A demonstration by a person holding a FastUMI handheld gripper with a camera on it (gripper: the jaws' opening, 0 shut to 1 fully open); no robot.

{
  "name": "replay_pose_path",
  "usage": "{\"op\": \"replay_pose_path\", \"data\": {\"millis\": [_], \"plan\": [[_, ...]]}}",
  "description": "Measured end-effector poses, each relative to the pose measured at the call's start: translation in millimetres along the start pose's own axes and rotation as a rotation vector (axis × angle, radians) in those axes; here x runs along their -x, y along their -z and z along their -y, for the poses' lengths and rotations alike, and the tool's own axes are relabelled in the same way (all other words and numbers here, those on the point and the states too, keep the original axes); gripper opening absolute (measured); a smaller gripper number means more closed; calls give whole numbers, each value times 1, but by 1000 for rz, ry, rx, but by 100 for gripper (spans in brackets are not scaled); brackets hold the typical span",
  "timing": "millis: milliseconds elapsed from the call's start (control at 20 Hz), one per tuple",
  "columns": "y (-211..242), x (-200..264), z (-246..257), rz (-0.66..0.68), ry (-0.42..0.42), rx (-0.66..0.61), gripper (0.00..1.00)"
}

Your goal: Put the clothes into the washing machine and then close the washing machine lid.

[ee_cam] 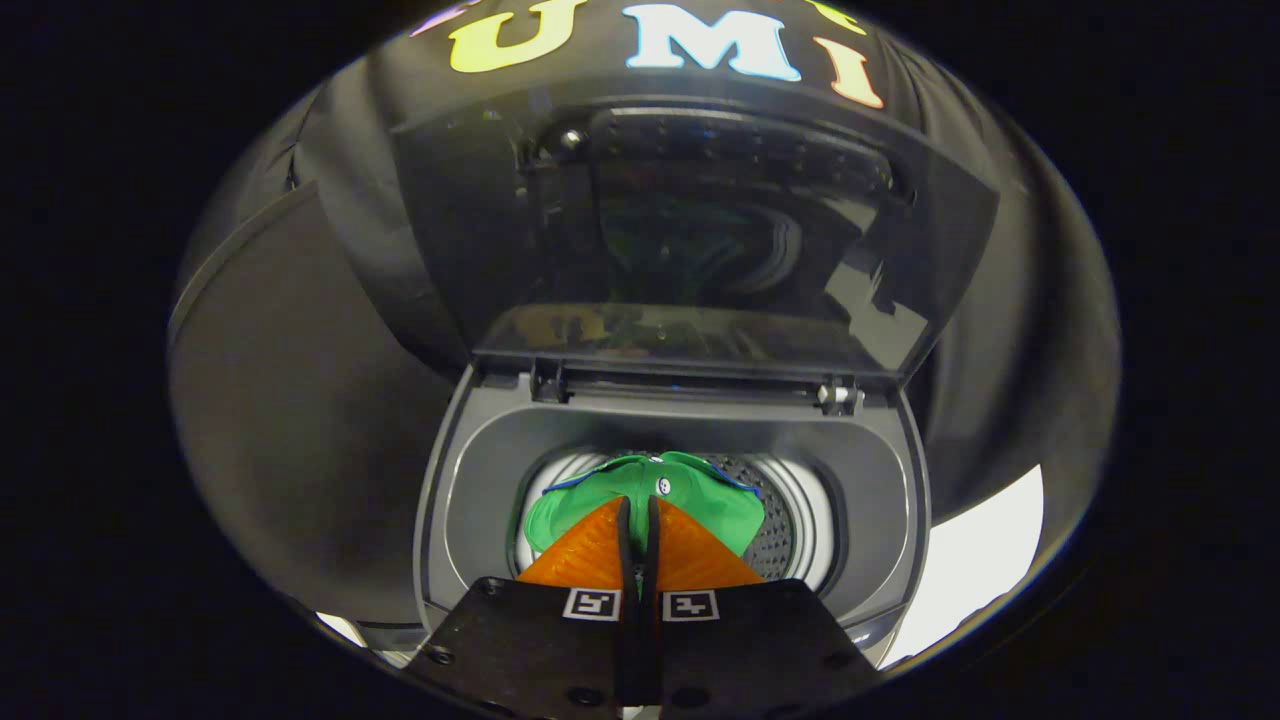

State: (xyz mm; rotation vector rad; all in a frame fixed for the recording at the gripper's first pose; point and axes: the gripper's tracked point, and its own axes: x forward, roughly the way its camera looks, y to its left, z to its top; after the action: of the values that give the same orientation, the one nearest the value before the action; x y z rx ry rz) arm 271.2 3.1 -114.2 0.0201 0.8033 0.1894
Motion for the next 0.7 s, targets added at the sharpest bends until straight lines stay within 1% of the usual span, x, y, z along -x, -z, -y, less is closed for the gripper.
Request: {"op": "replay_pose_path", "data": {"millis": [200, 400, 500, 550, 600, 700], "plan": [[12, -4, 7, -41, 8, -27, 1], [15, -4, 7, -56, 18, -17, 2], [22, -10, 5, -92, 6, -24, 1], [35, -12, 4, -143, -4, -38, 8], [52, -19, 1, -206, -28, -50, 37], [58, -16, 5, -190, -10, -52, 96]]}}
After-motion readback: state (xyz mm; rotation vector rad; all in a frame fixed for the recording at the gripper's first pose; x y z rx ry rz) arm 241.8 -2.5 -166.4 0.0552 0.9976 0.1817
